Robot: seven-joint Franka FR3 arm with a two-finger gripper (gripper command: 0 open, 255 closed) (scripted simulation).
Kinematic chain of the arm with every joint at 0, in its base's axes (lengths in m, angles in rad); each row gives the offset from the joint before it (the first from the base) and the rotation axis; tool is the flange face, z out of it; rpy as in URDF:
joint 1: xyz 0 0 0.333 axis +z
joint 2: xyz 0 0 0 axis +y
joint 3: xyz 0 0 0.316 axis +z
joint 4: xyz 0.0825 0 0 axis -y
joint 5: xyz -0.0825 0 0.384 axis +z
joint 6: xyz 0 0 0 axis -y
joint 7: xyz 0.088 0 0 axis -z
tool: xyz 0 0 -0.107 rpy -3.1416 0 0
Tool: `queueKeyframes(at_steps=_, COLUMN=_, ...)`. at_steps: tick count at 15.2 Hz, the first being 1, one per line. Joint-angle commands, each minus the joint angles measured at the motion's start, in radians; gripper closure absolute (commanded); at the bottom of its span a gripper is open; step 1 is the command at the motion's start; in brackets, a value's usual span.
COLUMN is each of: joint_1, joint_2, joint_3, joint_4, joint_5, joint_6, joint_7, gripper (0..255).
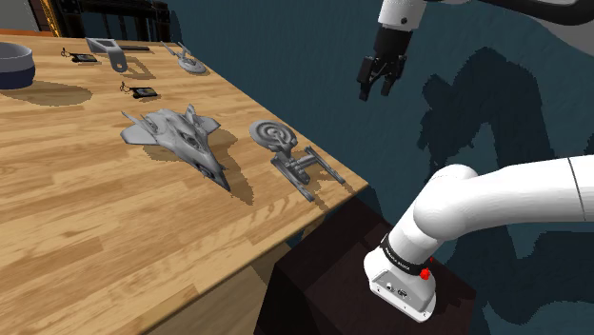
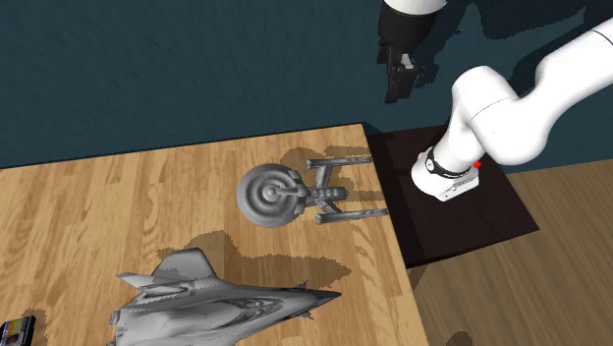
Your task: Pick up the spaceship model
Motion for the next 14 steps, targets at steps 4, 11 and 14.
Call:
queueKeyframes(at_steps=4, joint_1=0.005, joint_2=0.018, joint_3=-0.012, joint_4=-0.082, joint_5=0.001, joint_6=0.126, joint_7=-0.001, gripper=0)
queueKeyframes(at_steps=11, joint_1=0.018, joint_2=0.122, joint_3=-0.039, joint_4=-0.223, joint_5=0.003, joint_6=0.431, joint_7=-0.007, gripper=0)
queueKeyframes(at_steps=14, joint_1=0.025, joint_2=0.194, joint_3=-0.051, joint_4=-0.26, joint_5=0.007, joint_6=0.567, joint_7=-0.012, gripper=0)
